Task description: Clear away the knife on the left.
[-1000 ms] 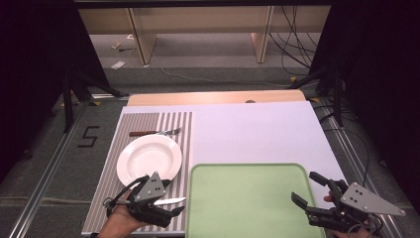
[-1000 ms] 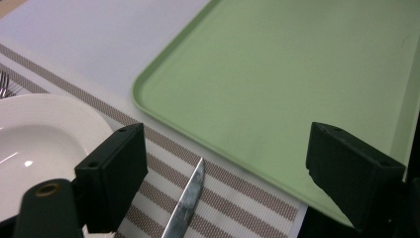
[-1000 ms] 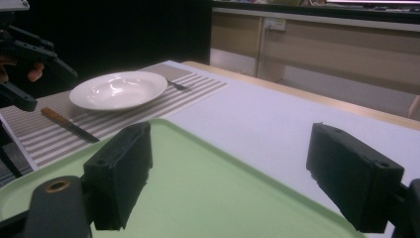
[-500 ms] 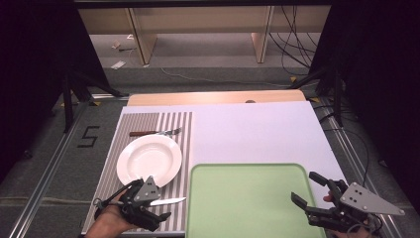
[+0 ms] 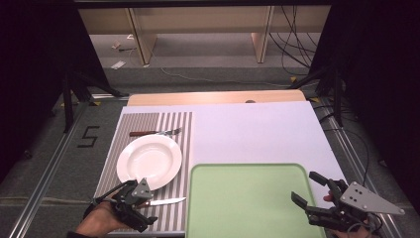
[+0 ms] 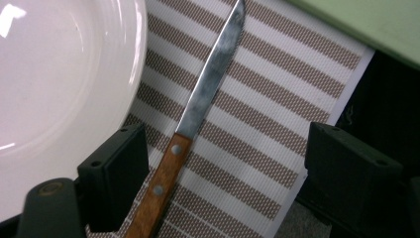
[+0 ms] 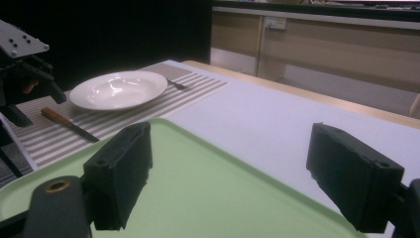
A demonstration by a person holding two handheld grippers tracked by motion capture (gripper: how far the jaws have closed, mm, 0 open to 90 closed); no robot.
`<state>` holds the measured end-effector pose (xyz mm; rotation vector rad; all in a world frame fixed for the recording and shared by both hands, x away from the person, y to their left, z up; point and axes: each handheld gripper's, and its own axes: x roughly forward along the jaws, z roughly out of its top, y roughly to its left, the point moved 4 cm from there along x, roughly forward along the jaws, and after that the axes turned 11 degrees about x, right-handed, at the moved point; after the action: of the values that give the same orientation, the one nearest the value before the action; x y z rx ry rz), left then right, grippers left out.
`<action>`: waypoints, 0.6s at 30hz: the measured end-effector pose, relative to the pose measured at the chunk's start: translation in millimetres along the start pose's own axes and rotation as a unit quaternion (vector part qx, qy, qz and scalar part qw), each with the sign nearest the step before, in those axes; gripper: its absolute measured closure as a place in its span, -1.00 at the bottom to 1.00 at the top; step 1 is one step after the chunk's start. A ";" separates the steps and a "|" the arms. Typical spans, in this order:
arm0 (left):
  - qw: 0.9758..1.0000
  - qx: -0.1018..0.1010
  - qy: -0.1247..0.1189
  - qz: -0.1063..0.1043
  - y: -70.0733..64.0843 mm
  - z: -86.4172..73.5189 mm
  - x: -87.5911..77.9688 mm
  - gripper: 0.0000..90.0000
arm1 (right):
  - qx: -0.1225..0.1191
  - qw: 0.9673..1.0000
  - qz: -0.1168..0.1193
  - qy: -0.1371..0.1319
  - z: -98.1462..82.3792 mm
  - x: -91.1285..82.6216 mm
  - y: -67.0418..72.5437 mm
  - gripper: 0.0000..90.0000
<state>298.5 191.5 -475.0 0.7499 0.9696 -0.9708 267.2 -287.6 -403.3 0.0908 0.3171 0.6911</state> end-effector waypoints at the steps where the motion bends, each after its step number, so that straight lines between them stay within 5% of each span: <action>1: 1.000 -0.005 0.004 -0.002 0.9 -1.8 1.0 -0.61 | 0.002 1.000 0.001 0.000 0.2 -0.3 -0.1 -0.58; 18: 0.998 -0.037 0.052 -0.010 18.7 -15.0 18.1 -0.41 | 0.003 1.000 0.002 0.000 0.8 -0.7 -0.2 -0.58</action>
<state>315.0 205.8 -495.6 0.7347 1.1001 -0.9159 267.1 -288.2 -402.4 0.0969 0.3199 0.6947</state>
